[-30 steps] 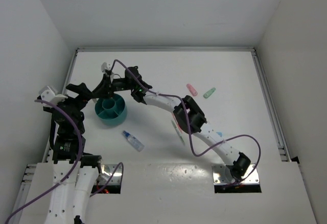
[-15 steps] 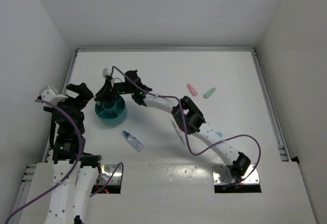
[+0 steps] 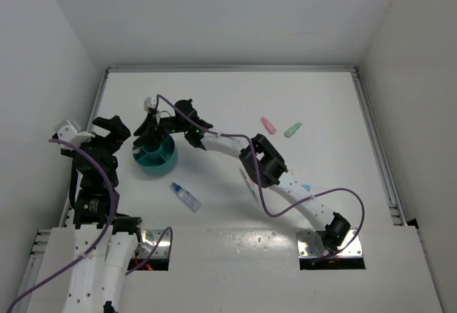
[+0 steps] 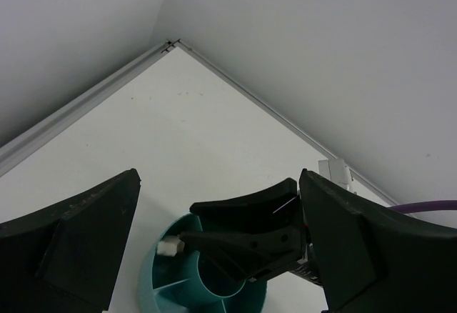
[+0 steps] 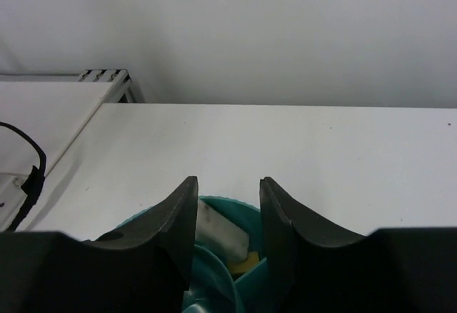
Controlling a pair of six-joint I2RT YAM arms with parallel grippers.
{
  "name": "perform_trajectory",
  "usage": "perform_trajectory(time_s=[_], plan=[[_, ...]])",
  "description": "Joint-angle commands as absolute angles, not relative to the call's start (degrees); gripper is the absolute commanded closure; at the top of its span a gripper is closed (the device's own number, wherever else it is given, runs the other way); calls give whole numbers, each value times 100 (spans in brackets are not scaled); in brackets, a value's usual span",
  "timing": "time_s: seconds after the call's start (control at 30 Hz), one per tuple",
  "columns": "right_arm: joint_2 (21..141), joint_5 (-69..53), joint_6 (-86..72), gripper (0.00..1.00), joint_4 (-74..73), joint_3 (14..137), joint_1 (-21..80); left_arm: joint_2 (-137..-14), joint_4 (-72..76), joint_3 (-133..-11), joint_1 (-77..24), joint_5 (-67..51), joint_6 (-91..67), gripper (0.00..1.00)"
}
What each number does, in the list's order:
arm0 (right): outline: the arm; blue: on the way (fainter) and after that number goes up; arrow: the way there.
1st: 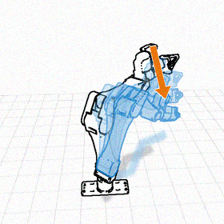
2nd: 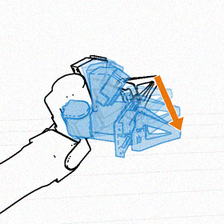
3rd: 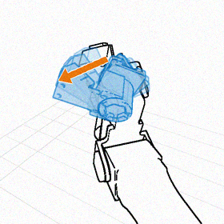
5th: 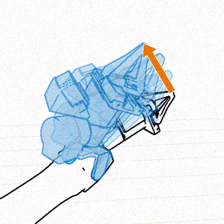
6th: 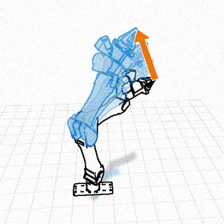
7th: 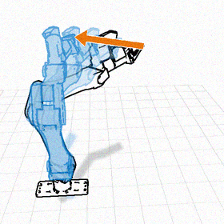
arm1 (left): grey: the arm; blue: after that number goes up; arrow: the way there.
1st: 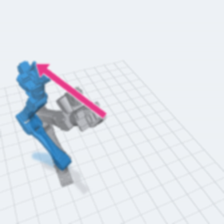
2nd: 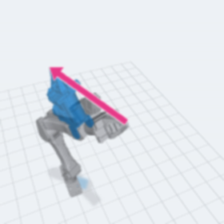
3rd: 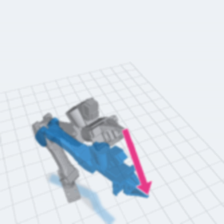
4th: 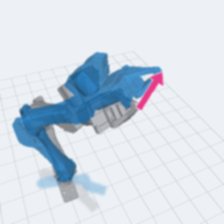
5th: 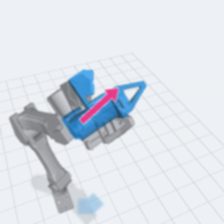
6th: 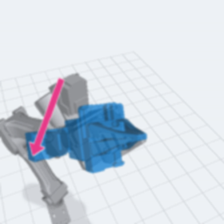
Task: Sort the stationery into containers
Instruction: Place the stationery in the storage box, then pick up the stationery from the center of the board.
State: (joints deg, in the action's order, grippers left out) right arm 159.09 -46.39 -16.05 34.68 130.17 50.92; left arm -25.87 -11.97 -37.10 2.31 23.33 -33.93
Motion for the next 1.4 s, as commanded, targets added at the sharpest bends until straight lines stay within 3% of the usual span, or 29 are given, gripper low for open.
perform_trajectory(time_s=[0.0,0.03,0.1,0.17,0.27,0.33,0.37,0.43,0.47,0.5,0.57,0.6,0.63,0.67,0.7,0.73,0.83,0.9,0.93,0.97,1.0,1.03,1.07,1.17,1.2,1.23,1.27,1.33,1.37], plan=[[15478,-4764,-1415,60,3569,12920,5098,-2602,-1046,-3709,290,2268,-3384,0],[15408,-4764,-1415,60,3568,12920,5098,-2602,-1046,-3709,290,2268,-3384,0],[15346,-4764,-1415,71,3568,12920,5045,-2602,-1046,-3709,290,2268,-3384,0],[15153,-4711,-1468,96,3568,12867,5045,-2602,-1046,-3709,290,2268,-3384,0],[14829,-4458,-1600,100,3385,12797,4983,-2654,-1046,-3709,290,2198,-3384,10],[14661,-4142,-1391,100,2720,13050,4922,-2654,-1046,-3709,290,2136,-3332,37],[14582,-3417,-1154,100,1480,13452,4870,-2654,-1046,-3709,290,2075,-3331,74],[14301,-2667,-540,95,470,13684,4869,-2777,-993,-3709,290,1996,-3331,100],[14169,-2011,21,81,144,13571,4869,-2925,-993,-3709,290,1891,-3331,100],[13846,-1308,166,52,-364,13440,4808,-3022,-1045,-3787,290,1742,-3279,100],[13484,-753,612,38,-789,12880,4703,-3381,-1107,-3788,290,1497,-3217,100],[13326,-486,789,37,-1304,12702,4633,-3549,-1107,-3875,290,1364,-3138,99],[13176,178,939,42,-1571,12517,4571,-3733,-1273,-3937,290,1197,-3025,86],[12888,506,1071,59,-1834,12141,4414,-3918,-1274,-3998,290,760,-2971,65],[12754,753,1316,82,-2298,11938,4308,-4338,-1274,-4051,290,460,-2971,13],[12614,1043,1501,100,-2529,11727,4185,-4585,-1274,-4052,290,109,-2762,1],[12016,1291,1740,100,-3021,10541,3552,-5428,-1476,-4359,290,-1053,-2637,0],[11919,1284,1740,76,-3312,10363,3045,-5581,-1477,-4420,290,-1299,-2637,0],[11866,1109,1740,59,-3609,10293,2876,-5581,-1477,-4421,290,-1301,-2637,4],[11952,1107,1671,49,-3786,10370,2622,-5581,-1424,-4421,290,-1379,-2637,12],[12023,933,1618,48,-3927,10423,2506,-5581,-1424,-4351,290,-1380,-2637,29],[12102,932,1556,43,-4051,10546,2409,-5520,-1424,-4351,290,-1380,-2637,80],[12329,932,1556,42,-4269,10643,2339,-5520,-1424,-4351,290,-1380,-2637,100],[12603,791,1345,42,-4394,10880,2031,-5449,-1424,-4351,290,-1310,-2637,100],[12743,669,1258,42,-4395,10881,1969,-5380,-1424,-4351,290,-1257,-2637,86],[12805,572,1205,42,-4455,10950,1847,-5379,-1424,-4351,290,-1144,-2637,66],[12875,493,1204,42,-4543,11047,1846,-5327,-1424,-4351,290,-1143,-2637,29],[13103,80,1204,42,-4693,11153,1714,-5265,-1424,-4298,290,-1073,-2637,15],[13165,-17,1204,42,-4746,11223,1714,-5265,-1424,-4298,290,-1072,-2637,15]])
